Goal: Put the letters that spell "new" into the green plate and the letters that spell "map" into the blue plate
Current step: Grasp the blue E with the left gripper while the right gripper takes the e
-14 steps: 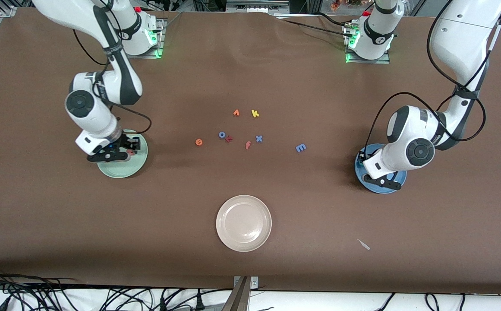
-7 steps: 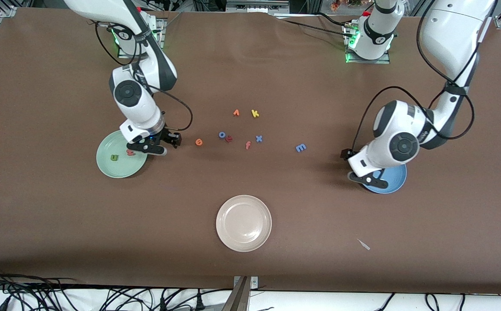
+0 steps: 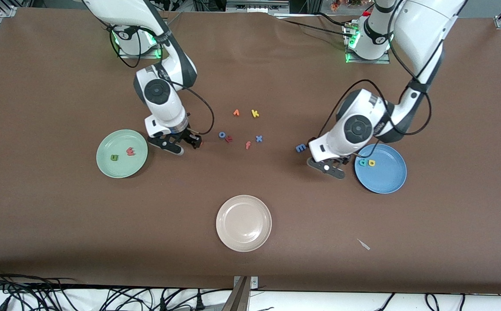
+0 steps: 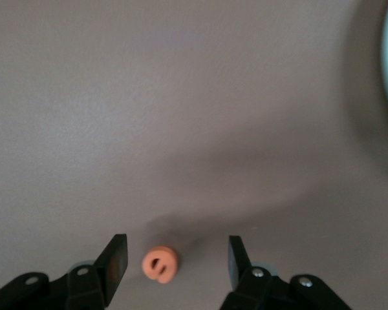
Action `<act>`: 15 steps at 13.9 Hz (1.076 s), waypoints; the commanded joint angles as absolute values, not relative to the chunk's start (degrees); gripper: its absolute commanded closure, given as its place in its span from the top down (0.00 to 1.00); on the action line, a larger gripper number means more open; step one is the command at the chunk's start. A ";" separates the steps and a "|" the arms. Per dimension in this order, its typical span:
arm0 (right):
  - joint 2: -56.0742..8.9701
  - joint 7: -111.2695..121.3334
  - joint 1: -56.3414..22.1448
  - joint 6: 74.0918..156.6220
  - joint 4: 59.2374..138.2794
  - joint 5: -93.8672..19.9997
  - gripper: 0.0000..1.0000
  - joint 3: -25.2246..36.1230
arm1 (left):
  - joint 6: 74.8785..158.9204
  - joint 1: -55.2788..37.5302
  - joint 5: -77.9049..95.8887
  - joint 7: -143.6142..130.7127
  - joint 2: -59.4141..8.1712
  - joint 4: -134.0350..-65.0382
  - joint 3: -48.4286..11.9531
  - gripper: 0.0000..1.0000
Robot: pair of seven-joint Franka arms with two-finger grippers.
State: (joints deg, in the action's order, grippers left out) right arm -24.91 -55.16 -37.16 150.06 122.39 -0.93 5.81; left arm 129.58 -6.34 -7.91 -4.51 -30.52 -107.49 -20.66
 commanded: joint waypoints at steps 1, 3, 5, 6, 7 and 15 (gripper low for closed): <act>-28.82 -59.14 -38.76 151.00 119.18 -1.67 0.71 6.06 | 130.96 -8.87 -12.19 -4.83 -31.29 -107.05 -20.48 1.00; -29.35 -59.41 -39.11 151.69 119.18 -1.67 0.71 6.06 | 131.13 -10.02 -15.20 -4.83 -32.43 -107.14 -20.57 1.00; -30.06 -60.37 -39.63 152.14 119.18 -1.67 0.69 6.06 | 131.75 -10.19 -15.73 -4.75 -32.52 -107.23 -20.57 1.00; -30.15 -61.51 -40.42 152.40 119.18 -1.67 0.67 6.06 | 131.75 -10.89 -16.43 -4.75 -32.52 -107.49 -20.65 1.00; -30.58 -62.13 -40.86 152.49 119.27 -1.67 0.65 6.06 | 131.84 -11.86 -16.70 -4.75 -32.69 -107.84 -20.65 1.00; -30.59 -61.26 -40.87 152.49 119.88 -0.79 0.31 6.33 | 132.54 -12.66 -16.61 -4.83 -35.59 -108.11 -20.74 1.00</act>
